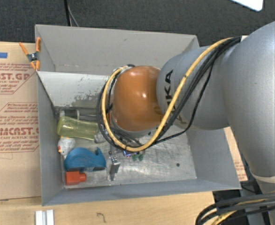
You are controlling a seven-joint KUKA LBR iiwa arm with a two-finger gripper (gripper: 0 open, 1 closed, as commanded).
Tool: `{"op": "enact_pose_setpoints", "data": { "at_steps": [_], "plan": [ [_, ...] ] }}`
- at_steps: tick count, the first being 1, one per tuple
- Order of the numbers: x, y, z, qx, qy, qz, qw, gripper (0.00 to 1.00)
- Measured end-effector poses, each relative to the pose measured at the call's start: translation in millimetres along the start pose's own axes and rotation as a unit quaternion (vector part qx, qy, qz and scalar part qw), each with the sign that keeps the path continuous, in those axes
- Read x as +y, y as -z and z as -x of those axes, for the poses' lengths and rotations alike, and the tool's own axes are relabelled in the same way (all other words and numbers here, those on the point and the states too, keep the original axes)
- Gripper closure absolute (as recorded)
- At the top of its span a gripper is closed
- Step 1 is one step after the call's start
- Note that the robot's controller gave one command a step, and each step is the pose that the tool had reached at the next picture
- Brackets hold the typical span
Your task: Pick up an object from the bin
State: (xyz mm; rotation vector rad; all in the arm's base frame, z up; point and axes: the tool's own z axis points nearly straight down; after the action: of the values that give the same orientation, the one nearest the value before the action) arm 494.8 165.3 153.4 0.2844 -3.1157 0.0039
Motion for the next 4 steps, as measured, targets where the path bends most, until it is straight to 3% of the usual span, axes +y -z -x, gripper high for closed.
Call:
{"op": "enact_pose_setpoints", "data": {
  "at_steps": [1, 2, 3, 4],
  "plan": [
    [3, 28, 4.7, -0.0112, 0.002, 0.001, 0.9999, 1.00],
    [13, -24, 14.3, -0.0076, -0.039, 0.002, 0.9992, 0.00],
    [15, -26, 14.7, -0.0064, -0.039, 0.001, 0.9992, 0.00],
    [19, -70, 13.9, -0.0167, 0.028, 0.000, 0.9995, 1.00]
  ]
}}
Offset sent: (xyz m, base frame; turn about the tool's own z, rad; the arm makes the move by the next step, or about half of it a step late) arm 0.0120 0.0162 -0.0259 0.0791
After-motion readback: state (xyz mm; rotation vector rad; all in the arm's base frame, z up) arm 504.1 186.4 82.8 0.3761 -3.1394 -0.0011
